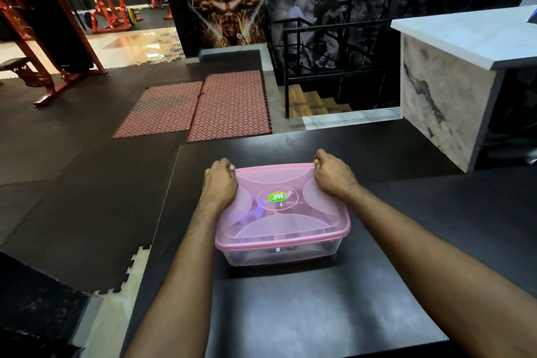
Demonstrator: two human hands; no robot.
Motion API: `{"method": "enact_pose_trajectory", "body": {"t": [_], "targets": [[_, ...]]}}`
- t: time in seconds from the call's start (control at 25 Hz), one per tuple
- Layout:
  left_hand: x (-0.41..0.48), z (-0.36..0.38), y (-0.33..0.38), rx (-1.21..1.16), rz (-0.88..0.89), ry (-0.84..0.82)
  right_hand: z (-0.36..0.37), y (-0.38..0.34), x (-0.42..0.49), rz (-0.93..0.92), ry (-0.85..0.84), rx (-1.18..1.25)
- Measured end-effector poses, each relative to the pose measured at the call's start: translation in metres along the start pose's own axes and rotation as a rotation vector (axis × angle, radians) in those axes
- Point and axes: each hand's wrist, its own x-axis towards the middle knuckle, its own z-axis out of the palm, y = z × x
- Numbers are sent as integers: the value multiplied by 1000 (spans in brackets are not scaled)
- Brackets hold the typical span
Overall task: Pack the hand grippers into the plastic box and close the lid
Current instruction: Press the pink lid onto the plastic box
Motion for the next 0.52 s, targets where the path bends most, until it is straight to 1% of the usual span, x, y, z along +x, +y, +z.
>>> {"method": "enact_pose_trajectory", "body": {"t": [0.24,0.4,0.52], "targets": [[9,-2,-4,-40,-21,-81,2,-1,-2,10,20,-11],[12,-1,-7,-51,-27,-101,2,0,-4,4,27,-15],[14,0,-7,-70,-21,-100,0,-4,-1,55,18,-62]]}}
